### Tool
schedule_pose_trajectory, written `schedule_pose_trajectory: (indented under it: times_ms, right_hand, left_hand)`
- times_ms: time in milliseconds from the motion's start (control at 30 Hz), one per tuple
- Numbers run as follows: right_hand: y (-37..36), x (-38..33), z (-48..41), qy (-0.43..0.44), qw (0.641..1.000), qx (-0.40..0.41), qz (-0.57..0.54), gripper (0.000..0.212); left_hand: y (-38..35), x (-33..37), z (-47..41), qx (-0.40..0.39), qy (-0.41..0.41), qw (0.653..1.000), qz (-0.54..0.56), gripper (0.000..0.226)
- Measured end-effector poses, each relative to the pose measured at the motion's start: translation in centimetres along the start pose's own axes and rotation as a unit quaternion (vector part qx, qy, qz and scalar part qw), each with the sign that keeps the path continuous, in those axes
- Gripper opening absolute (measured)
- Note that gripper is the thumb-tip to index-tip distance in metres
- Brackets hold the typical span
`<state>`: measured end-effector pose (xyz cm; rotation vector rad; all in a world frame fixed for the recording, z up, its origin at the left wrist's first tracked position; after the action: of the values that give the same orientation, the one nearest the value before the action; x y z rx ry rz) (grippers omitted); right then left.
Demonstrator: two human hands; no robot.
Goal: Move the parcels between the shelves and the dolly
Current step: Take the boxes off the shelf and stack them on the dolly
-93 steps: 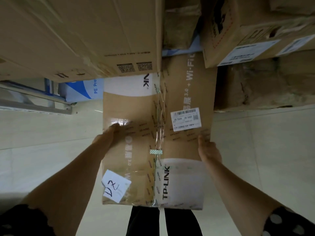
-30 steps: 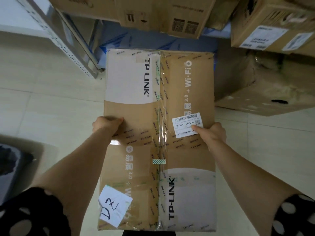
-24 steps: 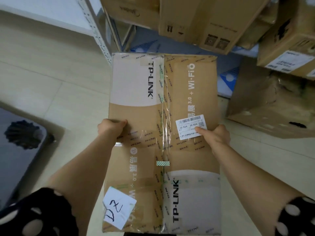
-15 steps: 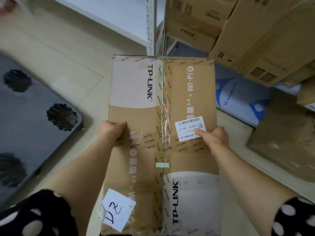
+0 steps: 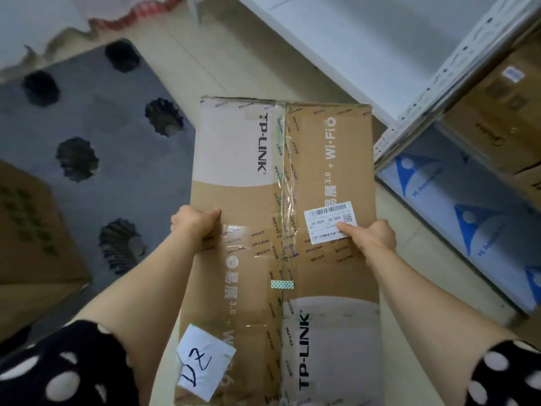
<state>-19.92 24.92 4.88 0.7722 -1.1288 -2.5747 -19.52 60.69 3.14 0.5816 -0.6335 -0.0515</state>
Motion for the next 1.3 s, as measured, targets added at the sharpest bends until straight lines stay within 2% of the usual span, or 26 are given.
schedule_pose_trajectory:
  times_ms: [200,367,533,667,867,1067,1300]
  right_hand:
    - [-8.3,-9.3,5.1,0.056,0.996,-0.056,0.037,0.082]
    - [-14.6,-15.9,7.9,0.101,0.988,-0.096,0.065,0.081]
    - [-20.5,-22.1,8.4,0.136,0.977,-0.119,0.11,0.076]
    - [-25.0,-27.7,7.8,0.162,0.969,-0.124,0.139,0.072]
    - [-30.3,-34.0,6.7,0.181,0.959,-0.134,0.173,0.075]
    - [-34.7,-37.5,5.8,0.201,0.953,-0.126,0.186,0.075]
    - [-37.1,-38.6,6.3,0.231,0.943,-0.13,0.203,0.067]
  left_hand:
    - [10.5,-3.7,-7.4,0.058,0.033,0.997,0.04,0.09]
    - [17.6,-4.0,-9.4,0.101,0.052,0.992,0.061,0.075]
    - [21.6,-4.3,-13.4,0.125,0.083,0.984,0.1,0.064]
    - [23.5,-5.0,-19.5,0.153,0.113,0.975,0.116,0.082]
    - [25.2,-3.7,-25.2,0.171,0.134,0.967,0.136,0.079]
    - [25.9,-1.7,-27.9,0.184,0.138,0.966,0.116,0.048]
    - [26.5,-1.9,-29.2,0.154,0.15,0.973,0.084,0.044]
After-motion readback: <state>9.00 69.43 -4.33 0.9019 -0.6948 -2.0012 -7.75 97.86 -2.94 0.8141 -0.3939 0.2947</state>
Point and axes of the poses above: each hand's wrist, its own z-axis away from the middle knuckle, its own y-axis out of the back of the hand, x = y × z, the point moved 1 cm from there along -z, towards the middle knuckle, and after that the axes turned 5 degrees about -y, right-handed, at the moved point
